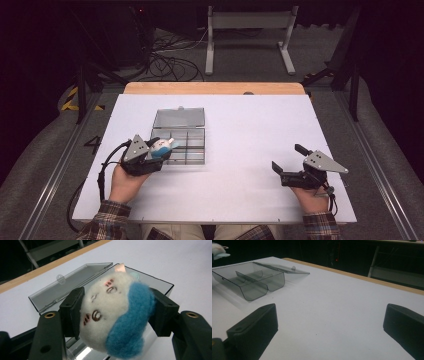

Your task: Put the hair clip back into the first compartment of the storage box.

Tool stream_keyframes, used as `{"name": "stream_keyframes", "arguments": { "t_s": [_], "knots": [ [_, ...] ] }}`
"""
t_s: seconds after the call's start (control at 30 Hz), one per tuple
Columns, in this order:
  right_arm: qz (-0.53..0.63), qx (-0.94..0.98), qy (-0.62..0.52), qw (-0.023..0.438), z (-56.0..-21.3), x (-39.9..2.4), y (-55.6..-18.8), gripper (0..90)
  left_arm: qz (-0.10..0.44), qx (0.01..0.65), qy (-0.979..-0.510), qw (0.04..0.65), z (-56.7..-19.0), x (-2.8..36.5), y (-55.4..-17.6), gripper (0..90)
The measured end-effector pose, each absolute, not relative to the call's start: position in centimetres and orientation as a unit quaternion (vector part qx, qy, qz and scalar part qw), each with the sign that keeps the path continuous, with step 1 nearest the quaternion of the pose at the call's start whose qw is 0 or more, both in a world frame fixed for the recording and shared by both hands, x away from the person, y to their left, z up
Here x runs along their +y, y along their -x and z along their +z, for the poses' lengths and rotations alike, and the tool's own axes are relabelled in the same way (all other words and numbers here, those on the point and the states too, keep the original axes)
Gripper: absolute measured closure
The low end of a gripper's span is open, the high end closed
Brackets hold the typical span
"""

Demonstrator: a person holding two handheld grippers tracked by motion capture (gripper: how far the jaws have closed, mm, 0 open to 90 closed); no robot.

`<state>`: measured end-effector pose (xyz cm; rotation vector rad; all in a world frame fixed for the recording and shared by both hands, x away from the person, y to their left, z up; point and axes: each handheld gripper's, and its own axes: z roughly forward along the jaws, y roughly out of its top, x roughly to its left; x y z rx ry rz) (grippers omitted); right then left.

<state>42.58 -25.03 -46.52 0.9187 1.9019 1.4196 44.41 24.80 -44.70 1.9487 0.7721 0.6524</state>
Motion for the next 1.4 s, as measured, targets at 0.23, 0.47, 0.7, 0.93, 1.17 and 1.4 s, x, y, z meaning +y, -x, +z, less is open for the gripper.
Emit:
{"name": "stream_keyframes", "arguments": {
  "t_s": [0.23, 0.47, 0.7, 0.93, 1.17, 1.4],
  "knots": [
    [0.533, 0.713, -0.347, 0.294, -46.5, -25.0, -42.6, 0.3, 0.267, 0.318, -0.785, 0.459, -44.5, 25.0, -45.0, 38.4],
    [0.531, 0.714, -0.348, 0.295, -46.6, -25.0, -42.6, 0.2, 0.269, 0.325, -0.780, 0.461, -44.5, 25.2, -45.9, 38.6],
    [0.531, 0.714, -0.348, 0.296, -46.5, -25.0, -42.6, 0.3, 0.266, 0.334, -0.777, 0.462, -44.6, 25.4, -46.7, 38.6],
    [0.530, 0.714, -0.347, 0.297, -46.6, -25.0, -42.6, 0.2, 0.263, 0.340, -0.774, 0.466, -44.6, 25.5, -47.4, 38.9],
    [0.530, 0.714, -0.348, 0.297, -46.6, -25.0, -42.6, 0.3, 0.257, 0.348, -0.771, 0.468, -44.7, 25.7, -48.2, 39.0],
    [0.529, 0.716, -0.346, 0.296, -46.6, -25.0, -42.7, 0.2, 0.254, 0.341, -0.781, 0.457, -44.8, 25.7, -48.9, 39.0]
  ]
}}
